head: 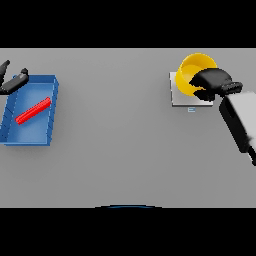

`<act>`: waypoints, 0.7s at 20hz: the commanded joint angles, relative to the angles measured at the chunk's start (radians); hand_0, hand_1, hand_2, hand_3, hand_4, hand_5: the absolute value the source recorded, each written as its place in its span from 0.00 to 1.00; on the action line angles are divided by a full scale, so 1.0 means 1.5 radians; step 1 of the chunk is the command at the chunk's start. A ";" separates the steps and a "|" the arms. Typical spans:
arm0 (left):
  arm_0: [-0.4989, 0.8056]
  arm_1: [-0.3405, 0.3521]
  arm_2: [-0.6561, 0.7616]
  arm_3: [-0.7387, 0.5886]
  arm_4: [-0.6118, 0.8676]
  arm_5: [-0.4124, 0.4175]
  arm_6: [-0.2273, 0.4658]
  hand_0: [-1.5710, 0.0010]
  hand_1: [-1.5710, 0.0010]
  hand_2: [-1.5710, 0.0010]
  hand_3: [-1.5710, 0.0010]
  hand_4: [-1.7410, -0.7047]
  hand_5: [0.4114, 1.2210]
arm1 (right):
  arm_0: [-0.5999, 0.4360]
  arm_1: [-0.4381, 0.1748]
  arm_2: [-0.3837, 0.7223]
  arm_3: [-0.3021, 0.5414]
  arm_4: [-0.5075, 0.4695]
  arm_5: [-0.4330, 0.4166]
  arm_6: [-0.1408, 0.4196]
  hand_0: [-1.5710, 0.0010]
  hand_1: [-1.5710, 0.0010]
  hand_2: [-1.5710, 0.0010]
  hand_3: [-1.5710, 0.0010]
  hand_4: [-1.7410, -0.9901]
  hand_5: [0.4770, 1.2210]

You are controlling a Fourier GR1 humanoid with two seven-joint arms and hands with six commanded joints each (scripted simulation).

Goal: Pick up the red beaker and tilt it to pour out 1 green nut into yellow bowl. Pick up the yellow bowl and place it on the metallic measuring scale.

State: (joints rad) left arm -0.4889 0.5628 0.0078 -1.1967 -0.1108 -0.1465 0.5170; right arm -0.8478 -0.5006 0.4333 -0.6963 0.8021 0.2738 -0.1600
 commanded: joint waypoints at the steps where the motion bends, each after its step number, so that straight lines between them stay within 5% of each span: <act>1: 0.003 -0.001 0.000 -0.005 0.000 0.003 -0.002 1.00 1.00 1.00 1.00 0.87 0.45 | 0.004 0.001 -0.006 0.001 -0.008 0.002 -0.004 0.15 0.28 0.36 0.48 0.20 0.80; 4: 0.007 0.000 0.001 -0.015 0.003 0.003 0.002 1.00 1.00 1.00 1.00 0.87 0.44 | -0.001 0.005 -0.019 0.002 -0.027 0.028 0.003 0.52 0.57 0.63 0.70 0.30 0.60; 7: -0.001 -0.001 0.002 -0.001 0.002 0.003 0.005 1.00 1.00 1.00 1.00 0.88 0.42 | -0.001 0.002 -0.018 0.004 -0.028 0.040 0.005 0.75 0.76 0.81 0.84 0.35 0.50; 14: -0.006 -0.001 0.002 -0.001 0.001 0.003 0.004 1.00 1.00 1.00 1.00 0.88 0.43 | 0.001 -0.003 -0.003 -0.003 -0.018 0.065 0.018 0.95 0.95 0.96 0.97 0.46 0.42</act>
State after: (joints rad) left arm -0.4974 0.5613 0.0111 -1.1987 -0.1091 -0.1414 0.5231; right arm -0.8458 -0.5044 0.4283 -0.7005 0.7742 0.3717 -0.1340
